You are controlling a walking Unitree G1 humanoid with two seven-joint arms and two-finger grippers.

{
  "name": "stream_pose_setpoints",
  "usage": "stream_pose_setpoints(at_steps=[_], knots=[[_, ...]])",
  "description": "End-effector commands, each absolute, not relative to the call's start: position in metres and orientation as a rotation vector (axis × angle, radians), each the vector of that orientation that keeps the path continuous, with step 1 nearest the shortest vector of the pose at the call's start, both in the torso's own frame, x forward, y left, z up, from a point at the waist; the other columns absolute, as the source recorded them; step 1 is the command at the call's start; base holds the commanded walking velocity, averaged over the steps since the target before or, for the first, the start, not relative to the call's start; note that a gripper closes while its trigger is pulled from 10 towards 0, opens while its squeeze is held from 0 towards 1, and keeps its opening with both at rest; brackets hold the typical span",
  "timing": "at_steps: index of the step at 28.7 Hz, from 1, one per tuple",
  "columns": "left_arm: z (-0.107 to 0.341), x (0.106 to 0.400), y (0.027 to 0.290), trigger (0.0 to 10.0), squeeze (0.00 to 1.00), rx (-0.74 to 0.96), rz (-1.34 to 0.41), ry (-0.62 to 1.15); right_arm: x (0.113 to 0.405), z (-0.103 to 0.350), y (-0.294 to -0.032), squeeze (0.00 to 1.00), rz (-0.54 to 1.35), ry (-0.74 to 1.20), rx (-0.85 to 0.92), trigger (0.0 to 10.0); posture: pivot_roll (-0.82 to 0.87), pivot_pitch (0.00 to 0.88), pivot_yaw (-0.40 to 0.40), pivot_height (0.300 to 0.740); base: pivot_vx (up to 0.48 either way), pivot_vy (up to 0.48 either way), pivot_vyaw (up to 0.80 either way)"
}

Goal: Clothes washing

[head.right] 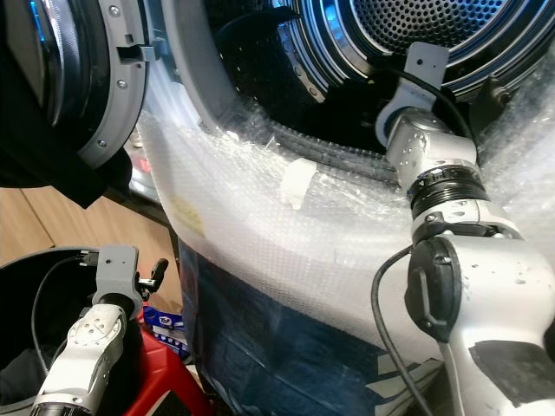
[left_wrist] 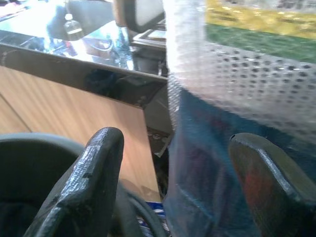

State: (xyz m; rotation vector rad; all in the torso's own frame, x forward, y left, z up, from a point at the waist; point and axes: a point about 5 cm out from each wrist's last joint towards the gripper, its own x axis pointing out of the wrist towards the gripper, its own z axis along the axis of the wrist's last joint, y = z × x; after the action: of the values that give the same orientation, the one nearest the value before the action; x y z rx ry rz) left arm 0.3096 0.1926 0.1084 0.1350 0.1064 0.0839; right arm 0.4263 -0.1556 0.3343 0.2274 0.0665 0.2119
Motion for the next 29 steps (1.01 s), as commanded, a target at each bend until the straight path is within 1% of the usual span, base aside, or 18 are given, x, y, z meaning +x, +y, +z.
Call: stream_pose_setpoints(at_steps=[1, 5, 8, 9, 11, 12, 16, 20, 21, 24, 26, 28, 29], knots=[[0.112, 0.311, 0.189, 10.0, 0.00, 0.130, 0.068, 0.096, 0.422, 0.357, -0.144, 0.00, 0.326, 0.006, 0.222, 10.0, 0.00, 0.000, -0.062, 0.740, 0.000, 0.000, 0.00], [0.112, 0.311, 0.188, 10.0, 0.00, 0.129, 0.066, 0.096, 0.416, 0.364, -0.139, 0.00, 0.399, -0.007, 0.211, 10.0, -0.01, 0.000, -0.061, 0.740, 0.000, 0.000, 0.00], [0.112, 0.311, 0.187, 10.0, 0.00, 0.127, 0.063, 0.097, 0.400, 0.373, -0.141, 0.00, 0.510, -0.045, 0.249, 10.0, -0.01, 0.000, -0.055, 0.740, 0.000, 0.000, 0.00], [0.112, 0.311, 0.187, 10.0, 0.00, 0.127, 0.063, 0.097, 0.400, 0.373, -0.141, 0.00, 0.510, -0.045, 0.249, 10.0, -0.01, 0.000, -0.055, 0.740, 0.000, 0.000, 0.00], [0.112, 0.311, 0.187, 10.0, 0.00, 0.127, 0.062, 0.098, 0.391, 0.374, -0.140, 0.00, 0.576, -0.068, 0.240, 10.0, -0.02, 0.000, -0.053, 0.740, 0.000, 0.000, 0.00], [0.112, 0.311, 0.187, 10.0, 0.00, 0.127, 0.058, 0.097, 0.379, 0.377, -0.143, 0.00, 0.624, -0.109, 0.239, 10.0, -0.02, 0.000, -0.054, 0.740, 0.000, 0.000, 0.00], [0.112, 0.312, 0.186, 10.0, 0.00, 0.126, 0.056, 0.096, 0.357, 0.379, -0.143, 0.00, 0.689, -0.175, 0.272, 10.0, -0.02, 0.000, -0.051, 0.740, 0.000, 0.000, 0.00], [0.112, 0.312, 0.186, 10.0, 0.00, 0.125, 0.053, 0.096, 0.324, 0.388, -0.131, 0.00, 0.831, -0.251, 0.398, 10.0, -0.02, 0.000, -0.052, 0.740, 0.000, 0.000, 0.00], [0.111, 0.312, 0.186, 10.0, 0.00, 0.124, 0.054, 0.095, 0.308, 0.390, -0.123, 0.00, 0.909, -0.302, 0.417, 10.0, -0.02, 0.000, -0.050, 0.740, 0.000, 0.000, 0.00], [0.111, 0.312, 0.186, 10.0, 0.00, 0.124, 0.054, 0.095, 0.295, 0.387, -0.116, 0.00, 0.954, -0.332, 0.430, 10.0, -0.02, 0.000, -0.047, 0.740, 0.000, 0.000, 0.00], [0.111, 0.312, 0.184, 10.0, 0.00, 0.128, 0.041, 0.097, 0.276, 0.375, -0.103, 0.00, 1.066, -0.325, 0.462, 10.0, -0.03, 0.000, -0.042, 0.740, 0.000, 0.000, 0.00], [0.110, 0.313, 0.183, 10.0, 0.00, 0.130, 0.037, 0.097, 0.270, 0.370, -0.101, 0.00, 1.090, -0.322, 0.460, 10.0, -0.03, 0.000, -0.043, 0.740, 0.000, 0.000, 0.00], [0.111, 0.313, 0.182, 10.0, 0.00, 0.130, 0.033, 0.097, 0.260, 0.362, -0.099, 0.00, 1.143, -0.325, 0.446, 10.0, -0.03, 0.000, -0.042, 0.740, 0.000, 0.000, 0.00]])
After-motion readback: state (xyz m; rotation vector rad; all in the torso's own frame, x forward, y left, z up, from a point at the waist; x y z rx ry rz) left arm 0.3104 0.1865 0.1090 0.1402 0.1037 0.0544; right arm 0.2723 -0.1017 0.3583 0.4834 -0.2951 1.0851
